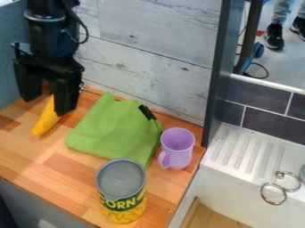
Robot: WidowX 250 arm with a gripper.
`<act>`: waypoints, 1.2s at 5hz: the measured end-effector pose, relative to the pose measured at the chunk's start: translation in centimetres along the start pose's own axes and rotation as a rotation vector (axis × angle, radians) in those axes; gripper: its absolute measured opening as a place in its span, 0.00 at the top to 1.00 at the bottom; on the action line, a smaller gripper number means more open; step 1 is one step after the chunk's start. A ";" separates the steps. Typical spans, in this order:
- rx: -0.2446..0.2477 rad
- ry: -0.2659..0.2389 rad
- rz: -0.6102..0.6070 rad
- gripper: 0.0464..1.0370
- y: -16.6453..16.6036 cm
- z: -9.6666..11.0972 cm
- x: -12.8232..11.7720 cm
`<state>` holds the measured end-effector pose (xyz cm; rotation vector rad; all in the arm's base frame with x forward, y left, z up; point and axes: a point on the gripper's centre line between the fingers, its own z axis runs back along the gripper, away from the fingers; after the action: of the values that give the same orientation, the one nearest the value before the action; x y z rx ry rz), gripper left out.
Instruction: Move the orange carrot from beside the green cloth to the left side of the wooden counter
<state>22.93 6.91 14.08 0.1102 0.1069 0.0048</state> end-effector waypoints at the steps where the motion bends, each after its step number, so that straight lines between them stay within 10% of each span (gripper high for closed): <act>1: -0.006 0.022 -0.004 0.04 -0.1 -0.5 0.0; 4: -0.037 -0.082 0.171 0.04 5.0 -3.9 6.4; 6: 0.090 -0.141 0.323 0.04 7.4 -7.3 8.9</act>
<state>31.04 15.12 6.75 0.2161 -0.0525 0.3145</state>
